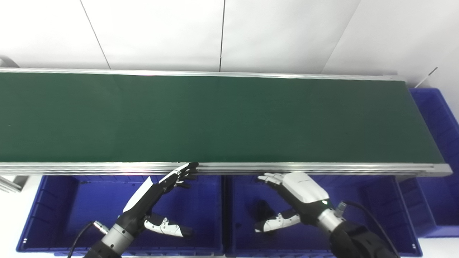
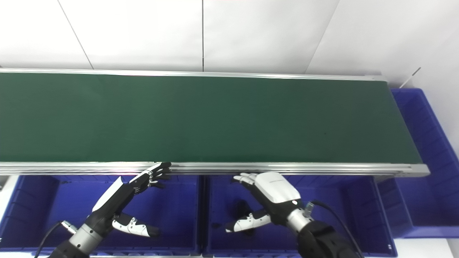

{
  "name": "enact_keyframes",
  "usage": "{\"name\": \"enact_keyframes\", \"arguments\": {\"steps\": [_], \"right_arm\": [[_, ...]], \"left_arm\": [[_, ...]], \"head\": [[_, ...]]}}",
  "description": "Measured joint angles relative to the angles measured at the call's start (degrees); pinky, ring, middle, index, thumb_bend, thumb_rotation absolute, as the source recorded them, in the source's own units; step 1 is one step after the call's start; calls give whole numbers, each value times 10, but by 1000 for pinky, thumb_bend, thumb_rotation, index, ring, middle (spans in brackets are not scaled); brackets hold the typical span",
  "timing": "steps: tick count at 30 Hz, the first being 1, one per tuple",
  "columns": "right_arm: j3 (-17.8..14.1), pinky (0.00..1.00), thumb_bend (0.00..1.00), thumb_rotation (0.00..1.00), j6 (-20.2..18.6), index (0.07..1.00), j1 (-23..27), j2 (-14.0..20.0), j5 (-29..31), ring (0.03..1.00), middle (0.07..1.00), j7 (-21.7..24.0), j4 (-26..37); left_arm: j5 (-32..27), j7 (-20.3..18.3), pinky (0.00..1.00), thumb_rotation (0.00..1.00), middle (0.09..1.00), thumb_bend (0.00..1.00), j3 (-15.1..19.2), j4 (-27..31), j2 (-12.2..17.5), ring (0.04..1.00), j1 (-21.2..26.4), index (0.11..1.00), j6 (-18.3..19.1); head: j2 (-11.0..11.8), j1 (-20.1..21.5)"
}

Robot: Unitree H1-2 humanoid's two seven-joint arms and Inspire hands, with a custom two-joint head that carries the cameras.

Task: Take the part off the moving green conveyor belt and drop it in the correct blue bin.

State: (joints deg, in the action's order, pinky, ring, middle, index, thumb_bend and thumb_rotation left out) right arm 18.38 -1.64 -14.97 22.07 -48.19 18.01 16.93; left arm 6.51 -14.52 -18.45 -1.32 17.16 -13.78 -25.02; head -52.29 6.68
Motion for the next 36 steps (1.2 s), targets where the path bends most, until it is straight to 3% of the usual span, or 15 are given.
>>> {"name": "enact_keyframes", "arguments": {"steps": [4, 10, 16, 22, 25, 36], "right_arm": [[-34, 659, 895, 771, 15, 831, -44, -37, 79, 765, 816, -63, 33], [-43, 687, 898, 648, 57, 848, -78, -75, 184, 763, 812, -105, 19], [-47, 665, 882, 515, 60, 865, -104, -109, 277, 760, 823, -112, 12], [-47, 698, 886, 397, 60, 881, -132, -137, 322, 775, 834, -114, 14], [-46, 690, 883, 359, 60, 882, -136, -142, 312, 774, 836, -117, 14], [-55, 715, 890, 332, 86, 879, -139, -146, 314, 775, 831, -142, -4]], "left_arm": [[0, 0, 769, 461, 880, 865, 5, 0, 0, 842, -3, 908, 0], [0, 3, 761, 434, 868, 863, 6, 0, 0, 830, -5, 896, 0], [0, 12, 769, 415, 873, 847, 9, 1, -2, 839, -17, 904, 0], [-1, 18, 780, 413, 888, 834, 10, 1, -4, 849, -21, 913, 0], [-5, 20, 775, 406, 888, 832, 10, 1, -4, 846, -21, 911, 0], [-4, 38, 771, 396, 887, 835, 11, 5, -5, 843, -35, 911, 0]], "head": [[3, 0], [11, -5], [16, -8], [14, -9], [18, -7], [32, -15]]}}
